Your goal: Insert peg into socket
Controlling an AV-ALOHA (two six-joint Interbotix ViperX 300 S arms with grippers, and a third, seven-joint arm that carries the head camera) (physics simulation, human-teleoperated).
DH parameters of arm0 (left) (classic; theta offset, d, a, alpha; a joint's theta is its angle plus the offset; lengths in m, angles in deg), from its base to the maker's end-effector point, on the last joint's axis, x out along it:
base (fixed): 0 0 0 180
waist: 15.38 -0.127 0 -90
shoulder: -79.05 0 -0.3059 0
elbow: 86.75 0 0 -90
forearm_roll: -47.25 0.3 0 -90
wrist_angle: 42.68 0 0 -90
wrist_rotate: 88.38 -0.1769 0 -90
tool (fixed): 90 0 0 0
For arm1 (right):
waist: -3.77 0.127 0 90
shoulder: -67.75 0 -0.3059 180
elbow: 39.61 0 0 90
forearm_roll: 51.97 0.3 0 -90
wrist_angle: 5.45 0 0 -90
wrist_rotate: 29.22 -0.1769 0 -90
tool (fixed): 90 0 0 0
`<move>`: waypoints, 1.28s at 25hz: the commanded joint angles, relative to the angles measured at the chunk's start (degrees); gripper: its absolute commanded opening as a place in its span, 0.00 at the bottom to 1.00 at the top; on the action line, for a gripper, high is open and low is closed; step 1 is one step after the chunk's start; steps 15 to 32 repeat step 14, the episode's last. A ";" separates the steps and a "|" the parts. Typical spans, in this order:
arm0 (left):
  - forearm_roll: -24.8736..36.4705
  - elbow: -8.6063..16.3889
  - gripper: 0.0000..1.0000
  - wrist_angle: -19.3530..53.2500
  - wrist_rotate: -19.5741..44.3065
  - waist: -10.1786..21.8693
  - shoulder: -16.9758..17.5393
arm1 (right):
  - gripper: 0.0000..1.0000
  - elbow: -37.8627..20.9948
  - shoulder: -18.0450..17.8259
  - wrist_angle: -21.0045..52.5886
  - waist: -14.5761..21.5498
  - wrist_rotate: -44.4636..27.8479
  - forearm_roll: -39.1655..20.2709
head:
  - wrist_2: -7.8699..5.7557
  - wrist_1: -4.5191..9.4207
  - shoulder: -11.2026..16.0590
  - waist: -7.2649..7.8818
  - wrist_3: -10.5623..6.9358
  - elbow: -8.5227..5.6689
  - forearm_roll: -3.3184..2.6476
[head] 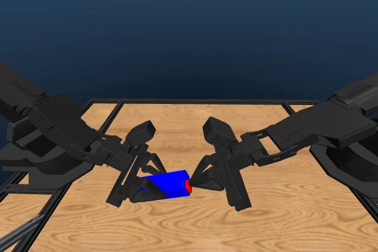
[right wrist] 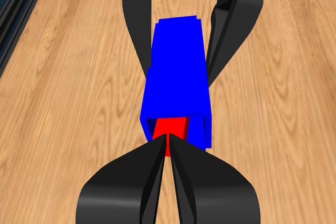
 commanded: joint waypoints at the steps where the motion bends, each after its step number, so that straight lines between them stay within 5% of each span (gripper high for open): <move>1: -0.43 0.66 0.00 -1.48 -0.65 -0.25 0.47 | 0.00 -1.46 -0.26 -3.55 0.06 0.39 0.54 | -0.02 -0.84 -0.50 -0.14 0.12 -0.67 -0.01; 6: -0.98 0.60 0.00 -3.22 -1.05 0.38 0.71 | 0.00 -0.46 0.84 -3.43 0.03 0.38 0.79 | 0.04 -1.06 -0.50 -0.08 0.00 -0.72 0.01; 9: 0.94 0.30 0.00 1.58 -1.16 -1.22 3.31 | 0.00 5.58 4.03 -5.06 -0.63 0.10 2.50 | -0.07 -1.35 -0.54 0.23 0.00 -0.82 0.06; 10: -0.90 0.36 0.00 -3.41 -0.19 0.16 2.17 | 0.00 7.92 5.67 -5.62 -0.79 -0.10 3.13 | -0.16 -1.49 -0.61 0.30 -0.03 -0.82 0.06; 14: -1.08 -0.26 0.00 -2.36 -0.96 0.31 1.44 | 0.00 14.28 10.33 -12.43 0.00 0.28 6.23 | -0.27 -1.80 -0.80 0.18 0.20 -0.90 0.02; 32: -1.08 -0.26 0.00 -2.36 -0.96 0.31 1.44 | 0.00 14.28 10.33 -12.43 0.00 0.28 6.23 | -0.27 -1.80 -0.80 0.18 0.20 -0.90 0.02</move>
